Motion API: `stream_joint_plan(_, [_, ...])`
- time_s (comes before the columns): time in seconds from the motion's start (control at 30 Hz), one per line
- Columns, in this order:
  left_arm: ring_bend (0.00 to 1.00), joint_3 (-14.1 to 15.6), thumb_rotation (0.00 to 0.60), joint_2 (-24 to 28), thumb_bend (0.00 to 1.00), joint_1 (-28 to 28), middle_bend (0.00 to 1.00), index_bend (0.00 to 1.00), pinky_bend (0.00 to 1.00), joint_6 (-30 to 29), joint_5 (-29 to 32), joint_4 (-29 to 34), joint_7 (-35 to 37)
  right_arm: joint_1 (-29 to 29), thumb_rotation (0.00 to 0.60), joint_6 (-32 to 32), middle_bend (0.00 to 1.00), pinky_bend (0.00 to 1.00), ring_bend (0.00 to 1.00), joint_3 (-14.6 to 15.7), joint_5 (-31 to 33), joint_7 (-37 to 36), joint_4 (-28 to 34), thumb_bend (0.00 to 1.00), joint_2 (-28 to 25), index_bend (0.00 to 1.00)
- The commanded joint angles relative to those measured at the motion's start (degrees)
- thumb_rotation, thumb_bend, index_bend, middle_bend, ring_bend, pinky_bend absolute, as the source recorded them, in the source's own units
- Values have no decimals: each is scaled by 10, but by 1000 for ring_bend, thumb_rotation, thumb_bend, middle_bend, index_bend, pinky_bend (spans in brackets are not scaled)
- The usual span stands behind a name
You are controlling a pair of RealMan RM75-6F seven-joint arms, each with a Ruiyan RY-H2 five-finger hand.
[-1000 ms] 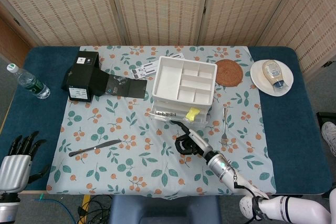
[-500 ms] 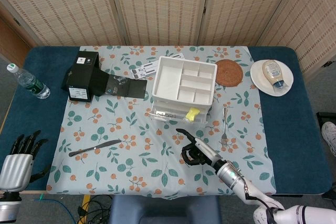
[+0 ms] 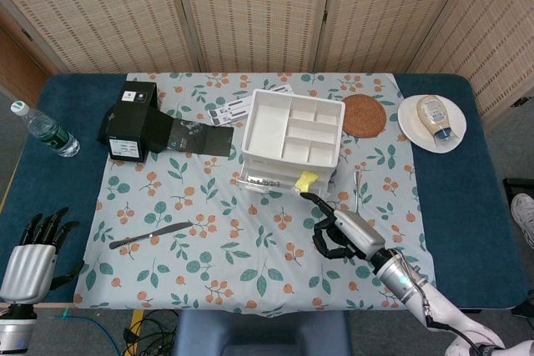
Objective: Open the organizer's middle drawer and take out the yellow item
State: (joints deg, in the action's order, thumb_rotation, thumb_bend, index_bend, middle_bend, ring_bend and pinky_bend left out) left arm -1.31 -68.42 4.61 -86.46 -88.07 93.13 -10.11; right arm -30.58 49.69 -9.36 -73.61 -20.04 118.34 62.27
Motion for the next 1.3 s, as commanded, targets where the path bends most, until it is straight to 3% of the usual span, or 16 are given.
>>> stream_joint_plan(0.03, [133,0,600,0,219,0,106,232,80,1,2,0,0,-16,600,-13,728,1000,953,-6,50,36,-2,578,-16,10])
stream_joint_plan(0.43, [133,1,600,1,219,1,106,232,80,3,3,3,-4,-59,600,-46,728,1000,953,-9,153,95,-37,578,-7,11])
stream_joint_plan(0.63, [133,2,600,4,219,-2,106,232,80,1,4,5,-5,-77,600,-59,729,1000,958,-10,173,112,-41,579,0,43])
stream_joint_plan(0.9, [133,3,600,6,219,-4,106,232,80,-2,4,7,-5,-83,600,-66,733,1000,961,-3,170,123,-26,579,-5,189])
stream_joint_plan(1.3, [133,3,600,9,219,-8,106,232,80,-4,7,6,-3,-71,600,-74,735,1000,961,11,124,109,9,579,-15,200])
